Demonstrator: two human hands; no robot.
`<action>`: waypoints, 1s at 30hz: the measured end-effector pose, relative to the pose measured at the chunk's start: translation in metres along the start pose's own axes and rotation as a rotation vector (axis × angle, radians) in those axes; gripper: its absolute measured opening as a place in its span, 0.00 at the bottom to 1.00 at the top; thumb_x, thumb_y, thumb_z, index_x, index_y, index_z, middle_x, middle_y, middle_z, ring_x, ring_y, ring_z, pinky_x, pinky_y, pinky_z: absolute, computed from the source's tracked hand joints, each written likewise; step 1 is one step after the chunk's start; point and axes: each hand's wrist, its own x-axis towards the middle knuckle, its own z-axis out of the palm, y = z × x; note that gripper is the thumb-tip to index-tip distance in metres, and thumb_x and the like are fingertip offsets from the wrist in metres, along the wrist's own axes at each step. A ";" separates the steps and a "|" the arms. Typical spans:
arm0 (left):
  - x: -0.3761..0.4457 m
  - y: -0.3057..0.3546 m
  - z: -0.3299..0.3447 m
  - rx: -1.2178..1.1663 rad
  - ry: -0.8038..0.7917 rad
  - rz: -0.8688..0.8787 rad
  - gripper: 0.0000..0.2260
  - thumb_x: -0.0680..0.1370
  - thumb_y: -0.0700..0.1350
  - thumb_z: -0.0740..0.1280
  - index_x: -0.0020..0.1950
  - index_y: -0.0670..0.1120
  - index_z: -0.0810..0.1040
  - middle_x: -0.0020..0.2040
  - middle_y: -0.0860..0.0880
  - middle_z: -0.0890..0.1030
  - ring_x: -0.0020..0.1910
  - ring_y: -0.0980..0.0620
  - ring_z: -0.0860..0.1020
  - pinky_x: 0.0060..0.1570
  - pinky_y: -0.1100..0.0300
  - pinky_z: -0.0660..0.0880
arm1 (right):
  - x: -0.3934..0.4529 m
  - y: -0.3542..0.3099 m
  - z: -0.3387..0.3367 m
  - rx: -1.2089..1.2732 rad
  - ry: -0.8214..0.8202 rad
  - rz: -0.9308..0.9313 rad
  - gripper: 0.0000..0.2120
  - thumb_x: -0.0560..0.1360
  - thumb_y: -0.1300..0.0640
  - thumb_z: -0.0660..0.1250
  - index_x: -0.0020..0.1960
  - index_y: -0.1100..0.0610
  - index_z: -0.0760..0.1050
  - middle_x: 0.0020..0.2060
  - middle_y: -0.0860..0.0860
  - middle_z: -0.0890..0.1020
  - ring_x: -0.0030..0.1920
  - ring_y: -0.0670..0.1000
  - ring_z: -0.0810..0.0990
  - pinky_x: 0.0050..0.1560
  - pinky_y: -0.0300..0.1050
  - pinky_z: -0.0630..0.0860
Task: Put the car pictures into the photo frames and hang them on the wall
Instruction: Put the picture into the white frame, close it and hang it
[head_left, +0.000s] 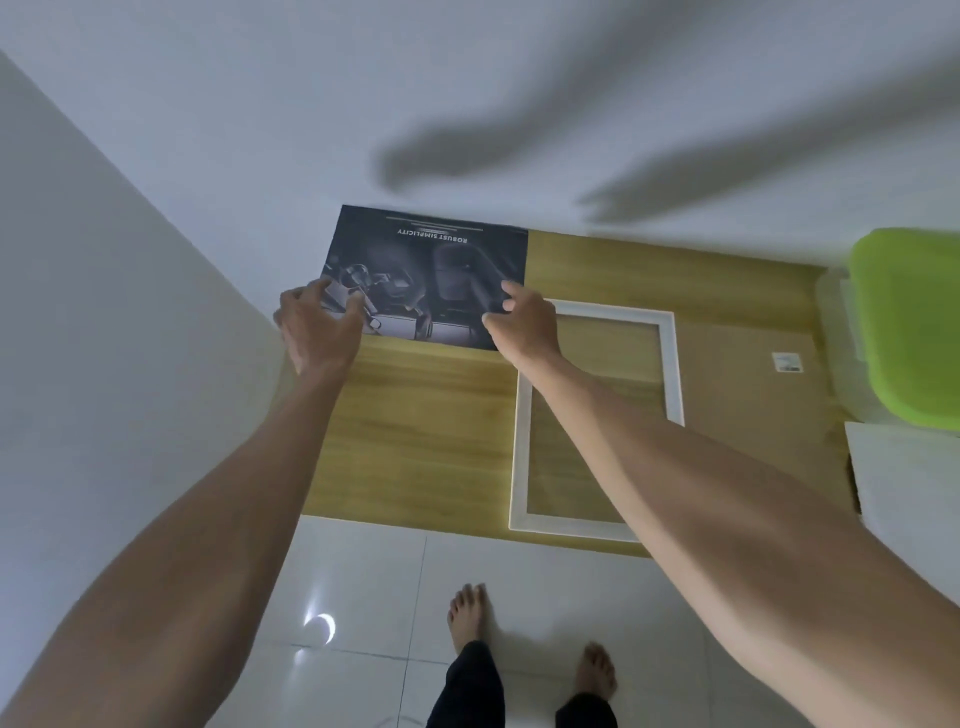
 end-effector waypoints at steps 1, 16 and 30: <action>0.006 -0.003 0.000 0.018 0.003 -0.008 0.25 0.75 0.57 0.70 0.69 0.48 0.77 0.66 0.42 0.74 0.67 0.41 0.71 0.68 0.50 0.67 | 0.005 -0.002 0.008 -0.018 -0.009 0.008 0.32 0.76 0.65 0.65 0.79 0.59 0.63 0.75 0.56 0.70 0.72 0.54 0.72 0.59 0.39 0.73; 0.046 -0.023 0.016 0.020 -0.010 0.030 0.25 0.71 0.43 0.76 0.68 0.47 0.77 0.62 0.43 0.74 0.62 0.43 0.72 0.64 0.54 0.70 | 0.026 -0.018 0.039 -0.332 0.093 0.096 0.29 0.76 0.61 0.66 0.77 0.55 0.66 0.69 0.57 0.71 0.70 0.62 0.67 0.63 0.53 0.74; 0.051 -0.016 0.000 -0.253 -0.131 -0.076 0.23 0.69 0.34 0.66 0.60 0.51 0.84 0.49 0.52 0.84 0.46 0.54 0.78 0.54 0.60 0.77 | 0.019 -0.016 0.040 -0.288 0.066 0.090 0.29 0.77 0.61 0.67 0.77 0.56 0.67 0.72 0.56 0.68 0.72 0.59 0.65 0.62 0.50 0.73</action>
